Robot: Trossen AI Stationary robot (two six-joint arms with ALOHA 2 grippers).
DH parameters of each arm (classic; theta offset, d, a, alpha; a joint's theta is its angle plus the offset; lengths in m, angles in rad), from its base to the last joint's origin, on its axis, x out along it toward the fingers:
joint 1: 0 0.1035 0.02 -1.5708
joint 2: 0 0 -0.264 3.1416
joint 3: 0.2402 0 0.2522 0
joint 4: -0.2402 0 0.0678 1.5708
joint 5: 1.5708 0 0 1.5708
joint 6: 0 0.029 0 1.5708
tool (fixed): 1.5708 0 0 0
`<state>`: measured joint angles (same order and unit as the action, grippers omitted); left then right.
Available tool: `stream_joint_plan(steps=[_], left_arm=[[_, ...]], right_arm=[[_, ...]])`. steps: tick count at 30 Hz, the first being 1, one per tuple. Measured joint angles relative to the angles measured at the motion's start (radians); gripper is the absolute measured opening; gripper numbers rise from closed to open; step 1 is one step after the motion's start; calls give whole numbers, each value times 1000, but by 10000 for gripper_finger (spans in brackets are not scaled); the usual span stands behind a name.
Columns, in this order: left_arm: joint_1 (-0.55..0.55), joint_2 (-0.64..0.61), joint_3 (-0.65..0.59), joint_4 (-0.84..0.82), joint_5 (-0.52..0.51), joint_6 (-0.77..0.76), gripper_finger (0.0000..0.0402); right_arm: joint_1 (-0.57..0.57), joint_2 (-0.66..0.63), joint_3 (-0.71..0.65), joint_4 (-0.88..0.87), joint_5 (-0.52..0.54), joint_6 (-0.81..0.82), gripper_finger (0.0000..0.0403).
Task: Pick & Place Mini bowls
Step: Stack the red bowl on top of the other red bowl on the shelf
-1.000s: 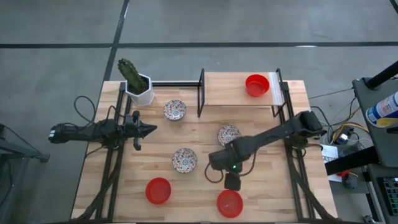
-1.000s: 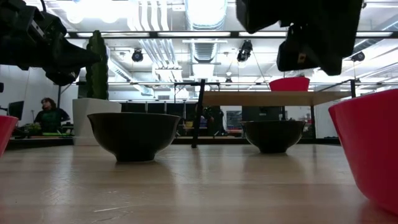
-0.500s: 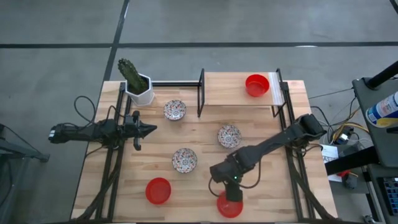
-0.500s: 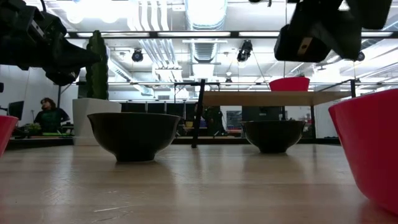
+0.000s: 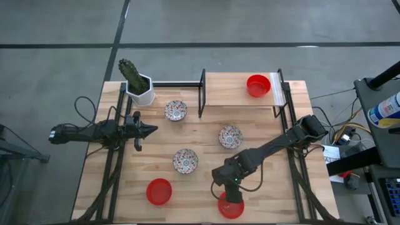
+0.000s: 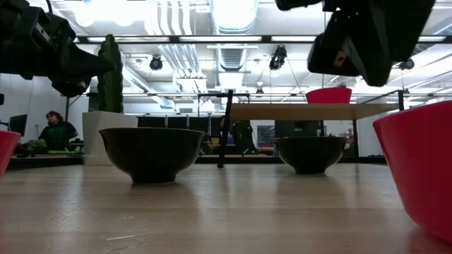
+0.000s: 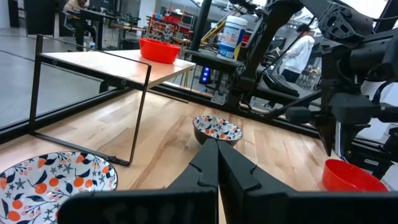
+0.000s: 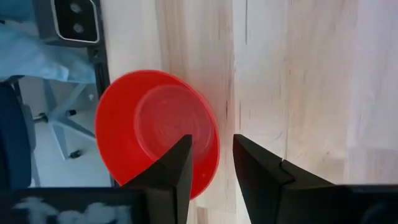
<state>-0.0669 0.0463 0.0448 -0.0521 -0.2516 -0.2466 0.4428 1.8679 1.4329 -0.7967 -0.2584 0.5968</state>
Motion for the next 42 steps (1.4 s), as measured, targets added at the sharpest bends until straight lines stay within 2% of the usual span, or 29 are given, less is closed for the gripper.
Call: stream_joint_plan(steps=[27,36,42], left_arm=[[0,0,0,0,0,0,0],[0,0,0,0,0,0,0],[0,0,0,0,0,0,0]], right_arm=[[44,0,-135,129,-3,111,111],[51,0,-146,131,5,112,111],[51,0,-172,136,23,169,111]])
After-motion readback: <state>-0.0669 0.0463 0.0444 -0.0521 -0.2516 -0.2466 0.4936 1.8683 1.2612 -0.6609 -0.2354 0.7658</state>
